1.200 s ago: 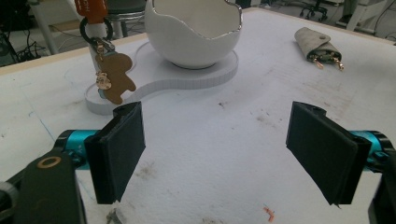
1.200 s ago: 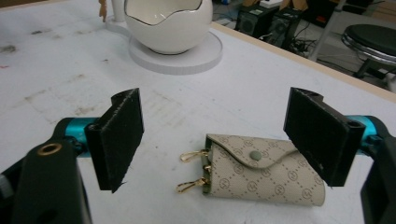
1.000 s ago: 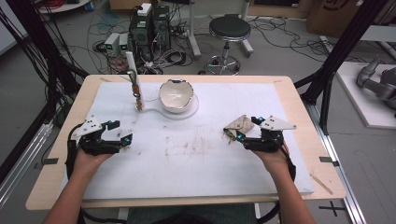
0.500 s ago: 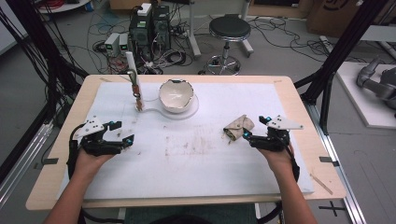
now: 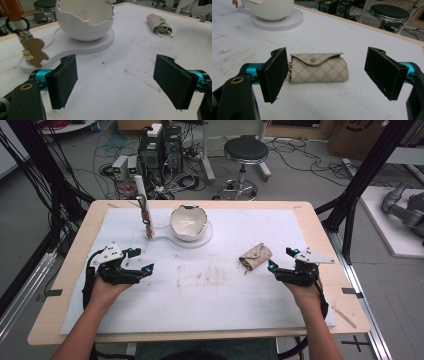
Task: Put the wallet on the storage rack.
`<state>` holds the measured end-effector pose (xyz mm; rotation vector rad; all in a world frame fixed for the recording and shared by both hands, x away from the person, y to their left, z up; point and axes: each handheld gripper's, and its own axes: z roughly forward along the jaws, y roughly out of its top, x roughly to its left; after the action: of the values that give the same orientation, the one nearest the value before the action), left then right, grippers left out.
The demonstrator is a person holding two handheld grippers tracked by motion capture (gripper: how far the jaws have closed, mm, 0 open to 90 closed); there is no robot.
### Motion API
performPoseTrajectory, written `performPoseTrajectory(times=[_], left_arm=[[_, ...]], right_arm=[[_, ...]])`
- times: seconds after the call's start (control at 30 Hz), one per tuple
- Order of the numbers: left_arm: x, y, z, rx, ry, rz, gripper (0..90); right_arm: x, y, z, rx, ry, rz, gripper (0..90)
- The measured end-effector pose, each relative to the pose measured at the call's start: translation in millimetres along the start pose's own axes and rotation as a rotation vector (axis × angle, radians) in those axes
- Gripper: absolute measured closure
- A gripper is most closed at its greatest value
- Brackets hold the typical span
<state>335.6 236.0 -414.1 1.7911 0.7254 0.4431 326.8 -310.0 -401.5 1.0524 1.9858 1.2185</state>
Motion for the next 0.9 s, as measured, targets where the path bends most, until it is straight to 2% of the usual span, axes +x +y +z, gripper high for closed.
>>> performPoseTrajectory(times=[0.17,0.27,0.4,0.43,0.47,0.5,0.53,0.57,0.67,0.7,0.83,0.87,0.9], left_arm=[[-10.6,10.7,16.5,-0.005,-0.038,0.001,19.6],[-20.8,22.0,32.4,0.001,-0.068,0.021,19.5],[-29.0,32.0,49.5,0.020,-0.081,0.035,19.6],[-29.0,32.0,49.5,0.020,-0.081,0.035,19.5],[-31.9,35.7,57.4,0.026,-0.078,0.038,19.3],[-31.9,35.7,57.4,0.026,-0.078,0.038,18.7],[-33.9,38.5,63.8,0.039,-0.071,0.037,18.5],[-38.3,42.5,74.5,0.043,-0.074,0.036,18.5],[-47.5,48.0,92.0,0.052,-0.089,0.049,18.5],[-47.5,48.0,92.0,0.052,-0.089,0.049,18.5],[-59.1,53.7,115.5,0.072,-0.120,0.059,18.4],[-62.3,57.1,125.7,0.079,-0.132,0.054,18.4],[-62.3,57.1,125.7,0.079,-0.132,0.054,18.4]], right_arm=[[0.9,-7.1,-6.6,0.015,0.004,0.000,19.5],[2.7,-11.7,-11.0,0.026,0.008,-0.009,19.5],[3.2,-14.1,-16.9,0.016,0.013,-0.010,19.5],[3.2,-14.1,-16.9,0.016,0.013,-0.010,19.5],[2.5,-15.4,-18.8,0.010,0.019,-0.011,19.5],[2.8,-15.8,-19.7,0.013,0.021,-0.006,19.5],[2.3,-16.3,-20.3,0.009,0.026,-0.010,19.5],[1.8,-16.5,-21.1,0.009,0.022,-0.010,19.5],[1.7,-17.0,-22.1,0.005,0.031,-0.009,19.5],[1.7,-17.0,-22.1,0.005,0.031,-0.009,19.5],[4.3,-18.1,-23.1,0.017,0.040,-0.027,19.5],[5.0,-18.0,-23.5,0.017,0.044,-0.026,19.5],[5.0,-18.0,-23.5,0.017,0.044,-0.026,19.5]])
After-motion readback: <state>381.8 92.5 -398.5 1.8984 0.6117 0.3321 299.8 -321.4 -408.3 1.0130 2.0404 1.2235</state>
